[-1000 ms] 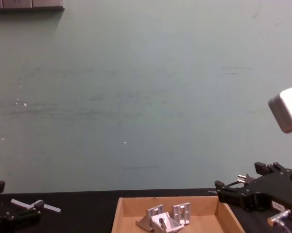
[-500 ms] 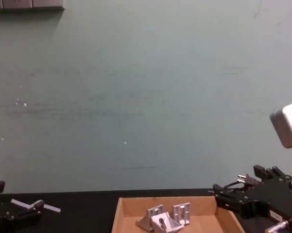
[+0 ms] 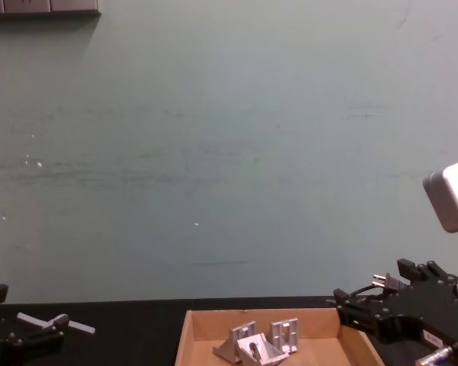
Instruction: Use one hand to pick up the angle iron from the table and place it into the box.
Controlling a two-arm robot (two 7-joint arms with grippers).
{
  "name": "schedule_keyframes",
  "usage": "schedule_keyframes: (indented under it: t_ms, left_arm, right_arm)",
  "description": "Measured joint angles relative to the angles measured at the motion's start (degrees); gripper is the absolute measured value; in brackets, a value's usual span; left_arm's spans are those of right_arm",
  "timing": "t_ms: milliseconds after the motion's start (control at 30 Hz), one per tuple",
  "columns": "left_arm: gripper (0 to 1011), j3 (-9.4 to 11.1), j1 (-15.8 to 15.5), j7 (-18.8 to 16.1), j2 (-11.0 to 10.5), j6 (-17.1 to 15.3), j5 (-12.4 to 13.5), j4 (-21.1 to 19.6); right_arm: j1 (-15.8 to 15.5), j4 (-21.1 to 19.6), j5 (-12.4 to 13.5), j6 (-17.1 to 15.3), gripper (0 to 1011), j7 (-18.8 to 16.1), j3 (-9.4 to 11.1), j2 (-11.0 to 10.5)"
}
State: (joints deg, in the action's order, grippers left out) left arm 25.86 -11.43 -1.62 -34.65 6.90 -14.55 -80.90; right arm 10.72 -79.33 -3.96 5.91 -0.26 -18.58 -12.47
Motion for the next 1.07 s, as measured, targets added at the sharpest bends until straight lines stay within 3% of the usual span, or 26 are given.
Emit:
schedule_keyframes:
  t_ms: [1067]
  left_arm:
    - [1005,0.0,0.0,0.0,0.0,0.0,0.0,0.0]
  right_arm:
    - [0.0,-0.1,0.0,0.0,1000,0.1,0.0,0.0]
